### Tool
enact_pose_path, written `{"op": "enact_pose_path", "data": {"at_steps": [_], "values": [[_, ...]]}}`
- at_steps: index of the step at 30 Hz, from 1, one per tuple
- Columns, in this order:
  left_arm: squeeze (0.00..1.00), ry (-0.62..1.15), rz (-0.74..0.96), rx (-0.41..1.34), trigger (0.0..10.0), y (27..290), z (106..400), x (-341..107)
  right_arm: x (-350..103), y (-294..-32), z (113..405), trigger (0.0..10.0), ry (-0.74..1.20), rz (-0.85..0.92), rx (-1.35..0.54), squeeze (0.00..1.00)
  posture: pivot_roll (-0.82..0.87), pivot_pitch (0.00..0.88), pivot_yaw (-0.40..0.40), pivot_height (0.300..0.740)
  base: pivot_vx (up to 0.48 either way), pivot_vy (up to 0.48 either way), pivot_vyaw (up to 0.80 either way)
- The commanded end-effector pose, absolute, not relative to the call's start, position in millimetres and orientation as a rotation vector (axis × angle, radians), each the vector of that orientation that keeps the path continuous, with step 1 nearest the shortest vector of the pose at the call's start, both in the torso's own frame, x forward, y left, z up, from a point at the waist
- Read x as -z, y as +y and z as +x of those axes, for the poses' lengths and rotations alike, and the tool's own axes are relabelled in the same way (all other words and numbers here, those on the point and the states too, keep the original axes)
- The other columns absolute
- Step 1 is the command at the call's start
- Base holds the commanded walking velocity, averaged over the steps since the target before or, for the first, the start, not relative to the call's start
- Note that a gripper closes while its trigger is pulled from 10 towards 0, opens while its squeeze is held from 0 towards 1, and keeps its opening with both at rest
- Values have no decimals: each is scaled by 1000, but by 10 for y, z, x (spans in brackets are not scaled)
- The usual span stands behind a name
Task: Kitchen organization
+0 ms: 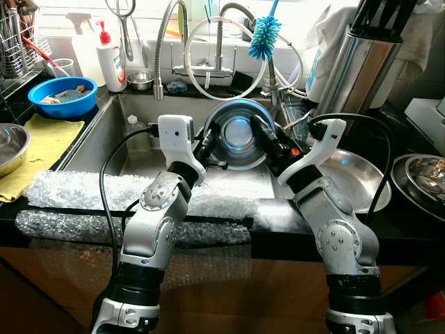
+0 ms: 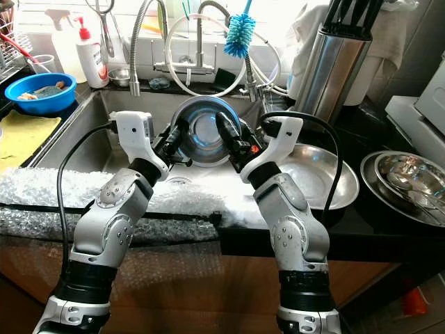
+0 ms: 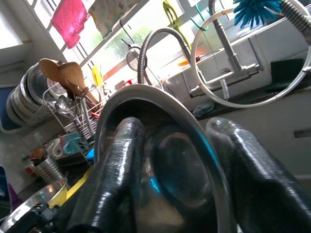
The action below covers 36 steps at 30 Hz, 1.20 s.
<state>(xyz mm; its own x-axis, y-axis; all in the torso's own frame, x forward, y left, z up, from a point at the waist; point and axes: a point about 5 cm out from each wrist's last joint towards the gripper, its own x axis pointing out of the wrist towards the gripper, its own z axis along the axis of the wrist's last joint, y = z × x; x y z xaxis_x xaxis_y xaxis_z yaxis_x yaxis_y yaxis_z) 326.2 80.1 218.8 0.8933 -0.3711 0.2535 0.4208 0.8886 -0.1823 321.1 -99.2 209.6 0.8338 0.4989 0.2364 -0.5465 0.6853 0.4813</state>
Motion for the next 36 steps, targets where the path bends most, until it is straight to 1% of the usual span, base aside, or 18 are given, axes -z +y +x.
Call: {"op": "enact_pose_path", "data": {"at_steps": [1, 6, 9, 10, 12, 14, 19, 24, 26, 36], "values": [[0, -230, -233, 436, 10000, 683, 3248, -2247, -2168, -698, 3108, 10000, -61, 590, -759, 1000, -62, 0, -64, 740, 0, 0, 0], [0, -226, -232, 437, 10000, 680, 3244, -2233, -2063, -692, 3105, 10000, 3, 561, -745, 1000, -60, 1, -65, 740, 0, 0, 0], [0, -224, -234, 437, 10000, 683, 3242, -2228, -2010, -708, 3134, 10000, 41, 528, -697, 1000, -62, 3, -64, 740, 0, 0, 0], [0, -223, -235, 436, 10000, 686, 3244, -2225, -1965, -737, 3167, 10000, 65, 507, -645, 1000, -62, 3, -64, 740, 0, 0, 0], [0, -223, -235, 436, 10000, 687, 3244, -2224, -1939, -776, 3197, 10000, 75, 502, -590, 0, -62, 3, -64, 740, 0, 0, 0], [0, -224, -237, 436, 10000, 688, 3243, -2225, -1914, -905, 3257, 10000, 73, 526, -464, 0, -62, 3, -64, 740, 0, 0, 0], [0, -224, -235, 436, 10000, 690, 3245, -2224, -2020, -957, 3243, 10000, 13, 545, -442, 0, -66, 2, -62, 740, 0, 0, 0], [0, -226, -234, 432, 10000, 694, 3246, -2224, -2079, -951, 3233, 10000, -17, 552, -434, 0, -64, 1, -63, 740, 0, 0, 0], [0, -224, -231, 431, 10000, 705, 3246, -2218, -2201, -929, 3210, 10000, -81, 508, -440, 0, -65, 2, -62, 740, 0, 0, 0], [0, -223, -225, 423, 10000, 729, 3260, -2206, -2292, -985, 3175, 10000, -133, 444, -352, 0, -69, 3, -63, 740, 0, 0, 0]]}}
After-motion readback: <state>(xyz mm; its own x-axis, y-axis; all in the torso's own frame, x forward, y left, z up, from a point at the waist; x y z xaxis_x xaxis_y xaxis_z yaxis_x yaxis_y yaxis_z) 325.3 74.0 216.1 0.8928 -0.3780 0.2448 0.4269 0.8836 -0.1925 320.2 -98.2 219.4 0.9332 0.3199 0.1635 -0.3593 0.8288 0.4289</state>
